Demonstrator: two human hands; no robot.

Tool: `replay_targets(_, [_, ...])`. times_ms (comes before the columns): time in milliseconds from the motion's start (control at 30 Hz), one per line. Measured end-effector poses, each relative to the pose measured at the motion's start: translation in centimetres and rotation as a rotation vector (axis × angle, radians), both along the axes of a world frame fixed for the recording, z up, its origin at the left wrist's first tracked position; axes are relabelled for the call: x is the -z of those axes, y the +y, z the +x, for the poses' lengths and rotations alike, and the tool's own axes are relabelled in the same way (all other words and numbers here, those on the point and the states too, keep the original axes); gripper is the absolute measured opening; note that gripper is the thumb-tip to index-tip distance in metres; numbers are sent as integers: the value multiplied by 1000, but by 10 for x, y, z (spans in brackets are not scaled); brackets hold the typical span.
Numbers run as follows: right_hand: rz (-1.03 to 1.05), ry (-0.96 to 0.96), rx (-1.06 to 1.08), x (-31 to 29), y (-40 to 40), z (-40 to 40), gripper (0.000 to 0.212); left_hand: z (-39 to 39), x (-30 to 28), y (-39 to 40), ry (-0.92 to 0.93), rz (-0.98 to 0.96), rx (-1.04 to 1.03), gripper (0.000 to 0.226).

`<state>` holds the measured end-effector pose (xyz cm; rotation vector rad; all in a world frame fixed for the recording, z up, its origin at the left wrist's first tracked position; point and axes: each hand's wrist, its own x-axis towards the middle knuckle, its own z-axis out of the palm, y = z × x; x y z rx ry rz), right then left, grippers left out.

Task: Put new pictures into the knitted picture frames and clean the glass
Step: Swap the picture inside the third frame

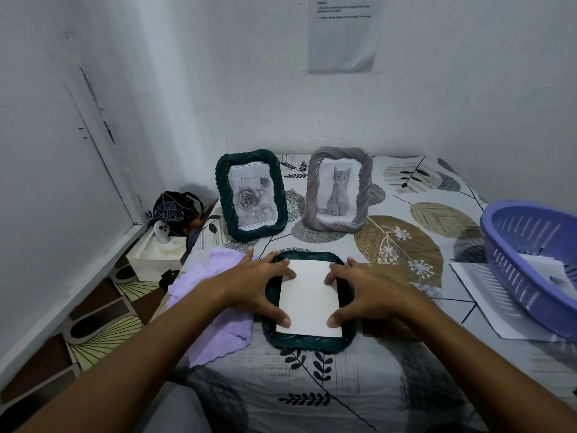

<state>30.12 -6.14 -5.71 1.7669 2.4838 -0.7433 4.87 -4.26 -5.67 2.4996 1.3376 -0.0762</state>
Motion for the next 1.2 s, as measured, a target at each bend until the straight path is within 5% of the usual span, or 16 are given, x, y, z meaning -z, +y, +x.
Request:
replay_targets(733, [-27, -118, -91, -12, 2, -5, 95, -2, -4, 5, 87, -17, 47, 98])
replay_targets(1200, [-11, -95, -94, -15, 1, -5, 96, -7, -9, 17, -43, -10, 68, 65])
